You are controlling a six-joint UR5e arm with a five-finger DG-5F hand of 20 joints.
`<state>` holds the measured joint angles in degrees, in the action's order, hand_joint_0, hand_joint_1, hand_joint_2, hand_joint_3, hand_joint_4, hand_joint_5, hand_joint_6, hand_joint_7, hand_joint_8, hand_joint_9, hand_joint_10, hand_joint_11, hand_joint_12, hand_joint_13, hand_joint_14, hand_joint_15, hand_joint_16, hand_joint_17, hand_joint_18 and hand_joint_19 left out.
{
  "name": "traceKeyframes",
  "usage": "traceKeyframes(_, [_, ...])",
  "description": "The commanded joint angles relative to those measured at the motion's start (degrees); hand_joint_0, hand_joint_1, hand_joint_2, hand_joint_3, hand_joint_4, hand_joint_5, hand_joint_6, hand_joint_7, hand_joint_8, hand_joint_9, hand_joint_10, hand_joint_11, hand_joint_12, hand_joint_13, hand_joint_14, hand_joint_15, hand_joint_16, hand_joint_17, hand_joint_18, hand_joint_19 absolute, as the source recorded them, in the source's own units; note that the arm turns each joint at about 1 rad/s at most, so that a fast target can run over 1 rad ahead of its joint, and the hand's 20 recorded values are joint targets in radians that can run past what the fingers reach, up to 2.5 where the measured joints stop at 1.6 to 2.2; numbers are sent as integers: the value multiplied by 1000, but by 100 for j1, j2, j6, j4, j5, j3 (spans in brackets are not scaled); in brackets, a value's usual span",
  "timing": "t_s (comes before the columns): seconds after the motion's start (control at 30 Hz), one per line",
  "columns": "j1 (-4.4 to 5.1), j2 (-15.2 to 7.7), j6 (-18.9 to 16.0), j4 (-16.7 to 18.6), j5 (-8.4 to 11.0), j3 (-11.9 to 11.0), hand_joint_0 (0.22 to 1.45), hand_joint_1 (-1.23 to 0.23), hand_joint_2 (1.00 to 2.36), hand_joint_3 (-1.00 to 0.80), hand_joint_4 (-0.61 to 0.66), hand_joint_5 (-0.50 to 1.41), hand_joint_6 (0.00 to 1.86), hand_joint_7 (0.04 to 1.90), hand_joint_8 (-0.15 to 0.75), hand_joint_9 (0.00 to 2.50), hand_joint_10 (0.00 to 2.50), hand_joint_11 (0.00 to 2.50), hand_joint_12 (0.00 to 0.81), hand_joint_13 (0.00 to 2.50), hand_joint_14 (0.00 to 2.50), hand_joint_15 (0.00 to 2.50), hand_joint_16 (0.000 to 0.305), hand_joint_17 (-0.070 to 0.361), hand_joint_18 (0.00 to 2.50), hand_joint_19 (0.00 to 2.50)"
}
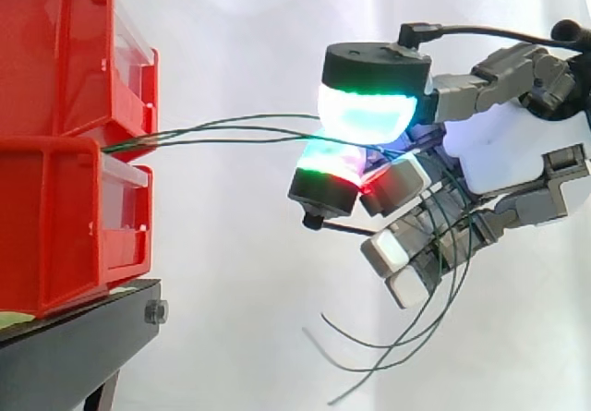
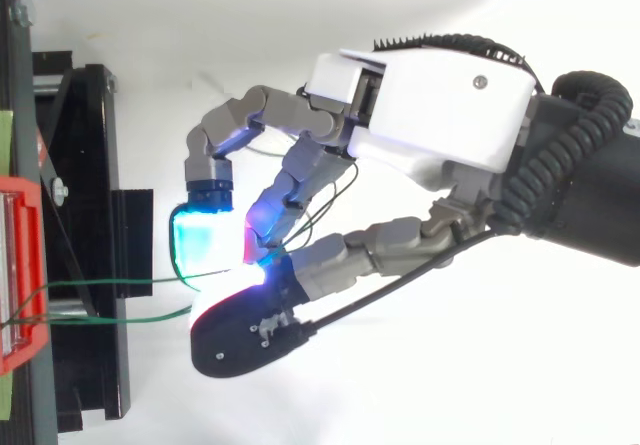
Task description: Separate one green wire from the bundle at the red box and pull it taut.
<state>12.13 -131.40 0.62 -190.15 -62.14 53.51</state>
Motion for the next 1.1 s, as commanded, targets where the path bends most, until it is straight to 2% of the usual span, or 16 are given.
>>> traceKeyframes(0.0, [0,0,0,-4,0,10,704,-933,1000,-500,159,-184,882,1087,303,1112,25,1160,425,839,26,691,58,131,724,638])
traceKeyframes(0.2, [0,0,0,4,0,10,638,-914,1000,-500,159,-183,883,1083,304,1112,24,1166,424,833,27,688,58,130,717,646])
traceKeyframes(0.27, [0,0,0,4,0,10,532,-817,1000,-500,168,-176,880,1066,323,1141,23,1153,442,851,24,697,60,136,735,661])
traceKeyframes(0.43, [0,0,0,-13,0,10,480,-681,1000,-500,175,-165,867,1080,345,1177,23,1146,467,878,25,686,65,145,755,677])
traceKeyframes(0.63, [0,0,-9,-4,0,10,557,-679,1000,-499,155,-158,861,1128,317,1182,25,1156,444,863,25,689,60,134,721,700])
traceKeyframes(0.7, [0,0,-9,-13,0,10,585,-695,1007,-418,151,-156,864,1153,314,1182,26,1151,438,863,25,689,59,132,715,706])
traceKeyframes(1.07, [0,0,-9,-13,0,10,590,-708,1020,-227,109,-143,891,1204,307,1240,25,1129,430,885,25,691,58,131,736,705])
